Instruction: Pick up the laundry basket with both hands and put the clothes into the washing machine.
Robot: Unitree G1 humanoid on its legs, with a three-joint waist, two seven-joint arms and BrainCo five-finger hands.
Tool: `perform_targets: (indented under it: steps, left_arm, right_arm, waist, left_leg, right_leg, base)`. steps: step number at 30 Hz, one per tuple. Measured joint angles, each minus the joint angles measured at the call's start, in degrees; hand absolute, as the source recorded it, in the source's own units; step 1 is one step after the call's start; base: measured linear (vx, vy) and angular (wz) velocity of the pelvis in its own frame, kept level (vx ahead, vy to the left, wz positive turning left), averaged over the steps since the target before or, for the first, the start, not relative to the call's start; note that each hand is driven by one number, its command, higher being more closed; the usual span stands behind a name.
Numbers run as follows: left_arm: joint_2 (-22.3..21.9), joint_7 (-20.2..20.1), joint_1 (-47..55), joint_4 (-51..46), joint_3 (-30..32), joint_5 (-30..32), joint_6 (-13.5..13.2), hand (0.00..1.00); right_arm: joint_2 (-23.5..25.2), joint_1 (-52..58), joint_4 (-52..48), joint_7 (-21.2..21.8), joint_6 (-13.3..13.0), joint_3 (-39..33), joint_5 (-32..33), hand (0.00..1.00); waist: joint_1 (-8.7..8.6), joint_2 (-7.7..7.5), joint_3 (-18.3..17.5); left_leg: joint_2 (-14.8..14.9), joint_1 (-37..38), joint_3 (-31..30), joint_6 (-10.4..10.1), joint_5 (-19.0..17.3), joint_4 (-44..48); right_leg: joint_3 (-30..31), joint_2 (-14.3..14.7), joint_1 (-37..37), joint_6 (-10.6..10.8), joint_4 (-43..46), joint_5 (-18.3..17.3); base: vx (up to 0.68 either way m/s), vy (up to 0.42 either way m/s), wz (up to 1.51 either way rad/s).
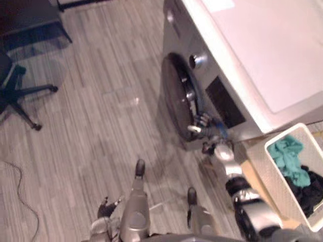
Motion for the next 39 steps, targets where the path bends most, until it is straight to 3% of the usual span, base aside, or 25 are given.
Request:
perform_targets:
  steps: [1,2,3,4,8,9,10,11,12,16,19,22,26,30,34,35,37,39]
  left_arm:
    - [0.1,0.0,-1.5,-0.9,-1.0,-0.3,-0.3,0.0]
    - [-0.2,0.0,-1.9,-1.1,-1.3,-0.7,-0.6,0.0]
    - [-0.2,0.1,-1.7,-0.9,-2.1,-1.1,-0.6,0.0]
    - [0.0,0.1,-1.8,-0.8,-3.0,-1.5,-0.4,0.0]
    - [0.2,0.2,-2.9,-1.3,-4.9,-1.7,-1.3,0.0]
    - [0.8,0.2,-3.1,-0.9,-4.6,-1.7,-1.3,0.0]
    - [1.0,0.2,-3.5,-0.3,-4.6,-1.7,-1.1,0.0]
    - [-0.2,0.5,-2.7,1.0,-4.6,-1.7,-0.9,0.0]
    - [-0.7,1.0,-2.8,1.7,-4.2,-1.7,-0.7,0.0]
    - [-1.3,1.1,-2.7,1.5,-2.6,-1.3,-0.3,0.0]
    - [-1.3,1.4,-1.5,1.7,-0.7,-0.4,0.5,0.0]
    - [-1.2,2.4,-0.5,2.0,-0.2,0.4,0.9,0.0]
    - [-0.9,2.4,0.1,3.2,2.1,2.1,1.4,0.0]
    - [0.5,2.3,-1.9,3.4,3.9,2.4,1.4,0.0]
    - [1.4,2.3,-6.1,3.7,4.2,2.3,1.4,0.0]
    - [2.0,2.3,-8.1,3.7,4.3,1.7,1.4,0.0]
    - [3.8,2.3,-11.1,3.7,5.8,-0.2,1.4,0.0]
    - [8.1,2.3,-16.2,3.7,9.0,-4.6,1.3,0.0]
  right_arm:
    - [-1.4,-6.0,4.6,-1.6,0.7,-1.2,0.0,0.0]
    - [-2.8,-8.6,6.0,-0.4,0.4,-0.5,0.0,0.0]
    - [-2.6,-8.7,5.6,0.0,-0.3,1.0,-0.2,0.0]
    - [-1.7,-8.6,5.8,-0.3,-0.7,1.4,0.1,0.0]
    - [1.7,-8.7,6.3,-3.2,0.5,5.3,2.1,0.0]
    - [2.5,-8.6,5.7,-3.7,0.6,8.0,2.5,0.0]
    - [2.5,-8.3,4.8,-3.7,0.8,9.9,2.6,0.0]
    - [2.9,-6.6,1.7,-2.8,1.1,16.0,2.7,0.0]
    - [4.8,-4.9,-1.4,-2.1,1.6,21.1,2.9,0.0]
    - [10.9,-3.2,-5.0,1.1,2.2,29.0,4.0,0.0]
    - [14.7,0.0,-8.0,3.3,1.6,31.9,5.7,0.0]
    - [13.9,4.7,-8.3,3.6,1.5,31.2,6.7,0.0]
    - [9.1,12.8,-12.4,3.8,1.7,26.3,6.7,0.0]
    - [4.8,22.2,-13.0,5.5,1.8,18.7,6.6,0.0]
    - [2.0,28.4,-13.1,7.4,1.9,14.1,6.6,0.0]
    - [1.8,30.5,-13.0,7.9,2.2,12.2,6.7,0.0]
    - [1.3,33.2,-13.3,9.0,3.0,10.0,7.4,0.0]
    - [0.0,36.0,-14.5,10.6,3.2,7.7,9.3,0.0]
  waist:
    - [0.49,0.77,2.1]
    - [0.79,1.33,3.8]
    - [0.77,1.17,5.0]
    - [0.69,0.77,5.3]
    - [3.11,1.05,5.5]
    - [2.73,0.38,5.4]
    - [2.79,-0.06,5.6]
    - [3.1,1.8,5.2]
    - [3.04,1.57,5.1]
    - [4.73,0.48,4.0]
    - [4.48,-0.16,-0.2]
    - [3.91,-1.49,-4.4]
    - [2.35,-2.25,-6.3]
    - [0.04,-4.16,-8.1]
    - [-0.93,-4.47,-8.3]
    - [-2.09,-4.73,-8.2]
    - [-3.4,-5.79,-8.4]
    - [-4.63,-8.09,-8.1]
  left_leg:
    - [-0.7,-2.3,0.5,0.8,0.0,2.3]
    - [-1.1,-5.4,0.9,2.3,-1.5,10.4]
    - [-1.3,-6.4,1.2,2.6,-3.3,12.5]
    - [-1.7,-6.7,1.0,2.7,-3.4,12.7]
    - [-2.5,-7.6,-0.1,2.7,-3.5,13.5]
    - [-3.1,-7.8,0.0,2.5,-4.3,13.5]
    - [-3.8,-9.7,-0.1,4.6,-6.0,20.8]
    - [-2.9,-11.7,0.2,6.0,-14.5,30.5]
    - [-2.4,-11.3,0.4,4.8,-16.6,30.3]
    - [-3.7,-9.8,0.3,4.8,-17.1,29.6]
    - [-3.5,-9.4,-0.1,4.8,-16.4,27.9]
    - [-2.9,-6.5,0.2,4.3,-15.1,24.5]
    - [-1.2,-2.0,2.2,3.8,-12.8,18.6]
    - [-0.9,2.6,4.3,2.9,-6.6,7.5]
    - [0.4,4.7,6.2,1.8,-2.5,0.4]
    - [1.0,4.0,6.5,1.3,-2.0,0.3]
    - [2.3,2.9,7.8,0.8,-2.1,-0.1]
    - [3.0,1.1,9.5,-0.8,-2.6,-0.2]
  right_leg:
    - [-0.7,-1.6,-1.3,0.4,-0.4,-0.4]
    - [-0.6,-1.6,-1.7,0.5,-0.2,-0.3]
    - [-0.1,-1.6,-1.5,0.5,0.2,-0.3]
    - [0.6,-1.8,-1.5,0.5,0.1,-0.3]
    - [0.3,-1.6,-1.2,0.0,0.2,-0.3]
    - [0.4,-2.9,-1.7,-1.3,-0.2,-0.9]
    - [0.0,-3.6,-1.6,-1.2,-0.2,-1.0]
    - [0.1,-1.8,-0.3,-1.5,-1.0,-0.8]
    - [0.5,-1.8,0.4,-1.9,-1.0,-0.9]
    - [0.5,-2.6,1.5,-2.9,-1.3,-0.8]
    - [0.1,-2.2,2.3,-2.1,-2.6,1.9]
    - [0.4,-1.6,2.9,-2.0,-3.0,4.0]
    - [1.3,-0.3,3.2,-1.8,-3.1,7.4]
    - [1.6,0.3,1.2,-1.4,-2.7,7.7]
    - [2.5,2.2,-1.2,-1.6,-2.6,7.8]
    - [2.6,2.8,-2.1,-1.6,-2.8,7.8]
    - [3.1,3.5,-3.7,-1.6,-3.6,7.7]
    - [4.0,3.9,-6.2,-2.4,-5.3,6.5]
  base:
    - [-0.16,0.079,0.42]
    - [-0.12,0.084,0.27]
    - [-0.03,0.063,0.09]
    - [-0.01,0.043,0.18]
    - [-0.06,0.031,0.19]
    - [-0.08,0.05,0.3]
    - [-0.03,0.053,0.17]
    - [0.05,0.094,0.05]
    - [0.07,0.069,0.01]
    - [0.09,0.029,0.16]
    - [0.15,-0.046,0.04]
    - [0.17,-0.049,-0.12]
    - [0.07,-0.025,-0.27]
    - [-0.04,-0.048,-0.24]
    - [-0.11,-0.1,-0.34]
    - [-0.15,-0.111,-0.33]
    - [-0.18,-0.151,-0.42]
    - [-0.18,-0.127,-0.52]
